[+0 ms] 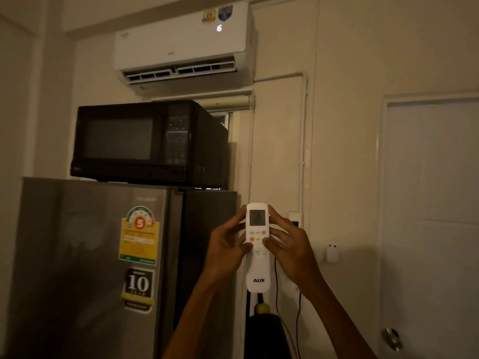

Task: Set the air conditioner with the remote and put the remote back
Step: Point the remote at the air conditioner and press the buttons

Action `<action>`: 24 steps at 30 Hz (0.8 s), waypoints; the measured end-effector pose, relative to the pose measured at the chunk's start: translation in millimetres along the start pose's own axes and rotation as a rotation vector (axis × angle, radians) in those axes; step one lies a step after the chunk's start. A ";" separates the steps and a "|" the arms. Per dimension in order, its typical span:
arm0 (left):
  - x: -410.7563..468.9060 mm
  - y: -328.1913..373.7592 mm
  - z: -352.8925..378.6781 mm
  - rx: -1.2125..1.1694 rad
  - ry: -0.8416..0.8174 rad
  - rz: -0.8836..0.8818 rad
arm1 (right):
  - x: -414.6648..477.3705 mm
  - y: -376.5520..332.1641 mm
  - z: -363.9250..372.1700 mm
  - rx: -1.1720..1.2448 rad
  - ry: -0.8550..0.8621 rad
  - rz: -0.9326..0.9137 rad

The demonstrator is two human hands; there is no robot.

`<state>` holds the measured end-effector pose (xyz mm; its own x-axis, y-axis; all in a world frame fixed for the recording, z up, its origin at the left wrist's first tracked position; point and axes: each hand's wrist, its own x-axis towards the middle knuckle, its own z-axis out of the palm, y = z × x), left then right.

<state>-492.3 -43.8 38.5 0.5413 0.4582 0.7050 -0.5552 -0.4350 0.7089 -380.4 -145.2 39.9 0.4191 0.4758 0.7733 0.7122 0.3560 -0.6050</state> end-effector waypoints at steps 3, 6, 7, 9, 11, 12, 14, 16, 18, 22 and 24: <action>-22.0 14.5 -27.9 0.007 -0.022 -0.004 | -19.0 -18.8 25.9 -0.028 0.027 0.014; -41.4 30.9 -52.8 0.017 -0.052 -0.026 | -34.3 -39.7 48.7 -0.053 0.027 0.036; -47.0 36.3 -59.2 0.021 -0.059 -0.029 | -38.5 -47.3 54.9 -0.049 0.028 0.043; -56.8 46.9 -70.9 0.025 -0.063 -0.029 | -45.7 -62.2 65.4 -0.022 0.018 0.055; -65.1 56.2 -82.2 0.024 -0.056 -0.028 | -51.1 -76.1 74.6 0.000 0.008 0.073; -68.6 60.3 -87.5 0.025 -0.052 -0.024 | -53.5 -83.0 78.7 0.003 0.007 0.080; -74.8 67.3 -97.0 0.035 -0.041 -0.016 | -57.9 -96.3 86.0 0.006 0.002 0.080; -79.8 74.7 -104.9 0.035 -0.032 -0.011 | -61.4 -108.1 92.0 0.005 -0.011 0.066; -84.5 81.6 -112.1 0.037 -0.024 -0.003 | -64.7 -117.8 98.0 0.002 -0.024 0.062; -91.8 88.5 -124.5 0.050 -0.023 -0.010 | -71.0 -130.6 109.0 0.019 -0.029 0.091; -93.7 90.4 -128.9 0.063 -0.026 -0.015 | -73.5 -135.9 112.9 0.020 -0.027 0.092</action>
<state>-674.6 -26.1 34.1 0.5656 0.4451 0.6942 -0.5068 -0.4764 0.7185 -571.6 -137.7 43.9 0.4663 0.5286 0.7094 0.6598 0.3263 -0.6769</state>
